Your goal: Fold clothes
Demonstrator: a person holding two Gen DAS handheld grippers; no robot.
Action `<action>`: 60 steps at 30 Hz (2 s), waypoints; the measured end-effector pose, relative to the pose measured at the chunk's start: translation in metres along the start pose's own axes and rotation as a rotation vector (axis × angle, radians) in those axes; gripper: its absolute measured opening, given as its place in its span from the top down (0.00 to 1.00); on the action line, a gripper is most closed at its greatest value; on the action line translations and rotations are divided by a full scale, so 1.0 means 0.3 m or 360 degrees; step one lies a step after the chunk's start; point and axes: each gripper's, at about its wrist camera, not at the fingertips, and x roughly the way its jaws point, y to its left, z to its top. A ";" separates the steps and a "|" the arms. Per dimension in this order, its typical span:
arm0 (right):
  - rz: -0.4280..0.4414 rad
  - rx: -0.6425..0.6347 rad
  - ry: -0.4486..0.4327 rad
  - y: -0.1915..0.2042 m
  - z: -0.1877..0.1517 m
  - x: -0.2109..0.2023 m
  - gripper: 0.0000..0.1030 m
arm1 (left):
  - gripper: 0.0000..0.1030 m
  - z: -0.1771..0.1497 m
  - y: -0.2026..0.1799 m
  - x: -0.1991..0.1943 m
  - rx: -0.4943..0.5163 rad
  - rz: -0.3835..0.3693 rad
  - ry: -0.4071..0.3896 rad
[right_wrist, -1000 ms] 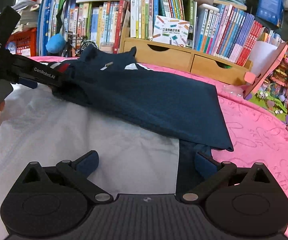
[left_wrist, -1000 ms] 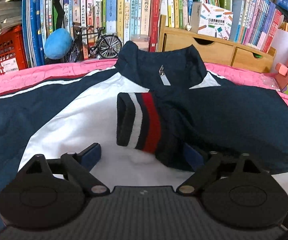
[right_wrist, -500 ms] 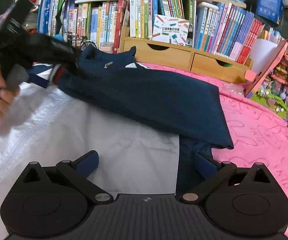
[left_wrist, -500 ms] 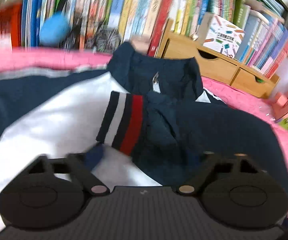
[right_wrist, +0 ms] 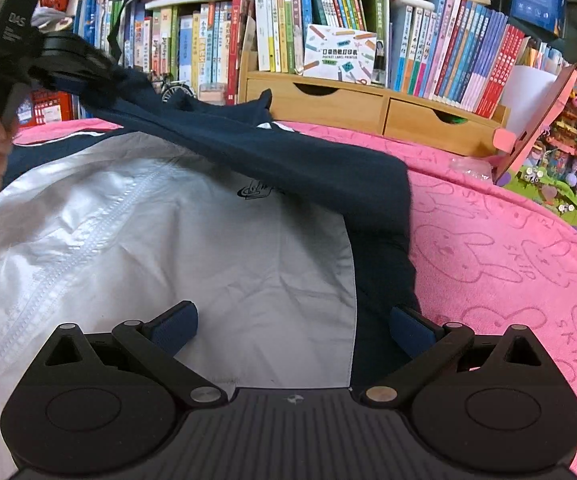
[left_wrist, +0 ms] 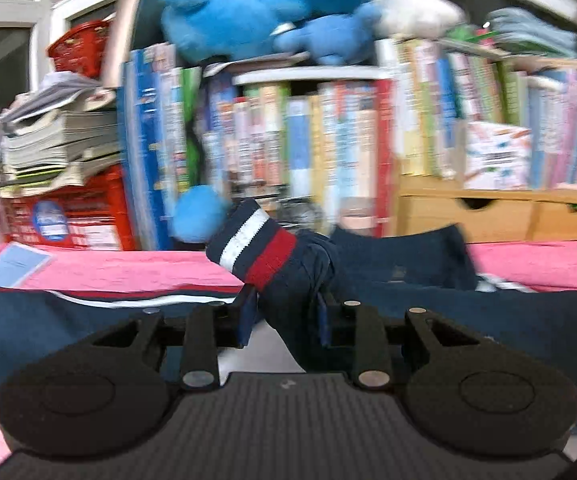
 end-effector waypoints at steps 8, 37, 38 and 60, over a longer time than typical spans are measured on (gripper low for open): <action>0.0010 0.0006 0.0005 -0.003 0.004 0.004 0.00 | 0.27 -0.154 0.295 0.161 -0.0061 0.0089 0.0361; 0.0023 -0.0104 0.0023 -0.306 0.223 0.100 0.04 | 0.01 -0.211 0.456 0.139 -0.0447 -0.0450 0.0281; 0.0113 -0.0113 -0.0004 -0.297 0.233 0.069 0.04 | 0.01 -0.211 0.455 0.140 -0.0444 -0.0449 0.0282; -0.0202 0.0218 0.0068 -0.113 0.425 0.321 0.87 | 0.00 -0.213 0.432 0.140 -0.0360 -0.0424 0.0303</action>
